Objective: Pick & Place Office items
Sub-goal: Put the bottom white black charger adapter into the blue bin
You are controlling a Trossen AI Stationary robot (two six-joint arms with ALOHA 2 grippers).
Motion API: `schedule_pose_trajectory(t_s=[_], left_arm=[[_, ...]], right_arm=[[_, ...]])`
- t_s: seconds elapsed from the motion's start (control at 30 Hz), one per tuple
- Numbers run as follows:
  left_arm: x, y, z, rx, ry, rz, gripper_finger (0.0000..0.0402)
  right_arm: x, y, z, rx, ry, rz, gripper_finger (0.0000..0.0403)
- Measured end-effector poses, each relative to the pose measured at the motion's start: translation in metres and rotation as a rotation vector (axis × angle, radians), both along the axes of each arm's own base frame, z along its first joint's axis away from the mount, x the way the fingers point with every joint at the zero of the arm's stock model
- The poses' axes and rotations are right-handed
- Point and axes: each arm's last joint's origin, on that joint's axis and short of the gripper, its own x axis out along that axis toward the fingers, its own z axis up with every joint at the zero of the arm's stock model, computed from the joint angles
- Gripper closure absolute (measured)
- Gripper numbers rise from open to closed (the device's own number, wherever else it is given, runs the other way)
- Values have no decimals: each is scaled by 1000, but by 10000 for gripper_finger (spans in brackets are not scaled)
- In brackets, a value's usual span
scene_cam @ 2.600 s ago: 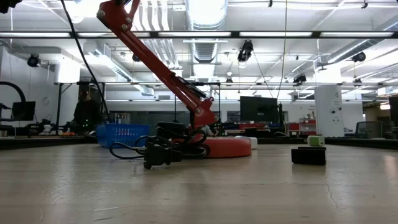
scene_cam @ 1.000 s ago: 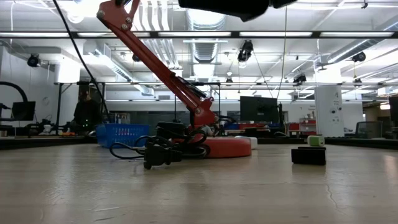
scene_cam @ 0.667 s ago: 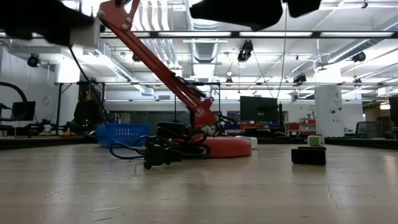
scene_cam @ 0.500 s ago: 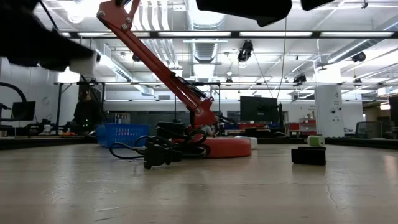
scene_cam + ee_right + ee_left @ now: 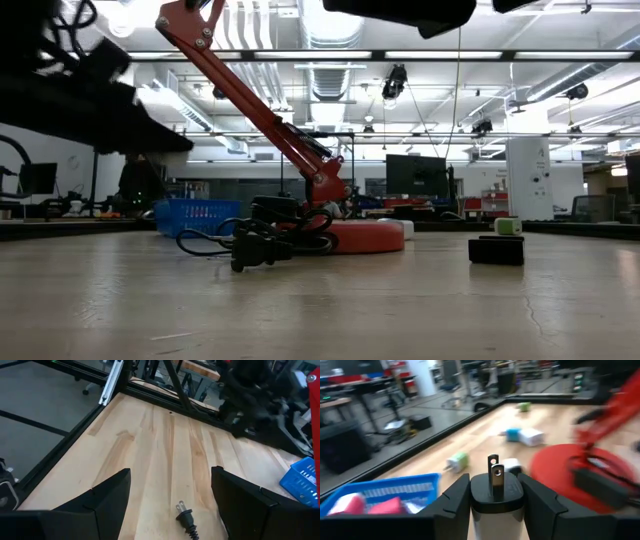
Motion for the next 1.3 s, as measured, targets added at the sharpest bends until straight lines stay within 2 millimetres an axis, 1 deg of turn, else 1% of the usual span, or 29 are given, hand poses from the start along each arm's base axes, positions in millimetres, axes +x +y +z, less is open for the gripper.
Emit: schedule_pose_trajectory(t_s=[0.2, 0.43, 0.6, 0.8, 0.93, 1.1, 1.3], left_arm=[[8, 26, 0, 26, 35, 125, 268], [10, 52, 3, 50, 51, 260, 268], [11, 74, 3, 21, 65, 295, 268], [10, 97, 1, -54, 53, 300, 268], [8, 108, 0, -92, 48, 310, 268], [3, 117, -6, -154, 81, 348, 268], [1, 123, -9, -202, 92, 340, 268]], right_arm=[[-4, 5, 2, -10, -6, 18, 140], [-7, 9, 2, -25, -11, 12, 142], [-7, 9, 2, -27, -11, 13, 143], [-9, 11, 2, -24, -12, 18, 143], [-10, 12, 2, -20, -11, 23, 143], [-11, 14, 3, -18, -14, 21, 143], [-11, 15, 4, -20, -22, 9, 142]])
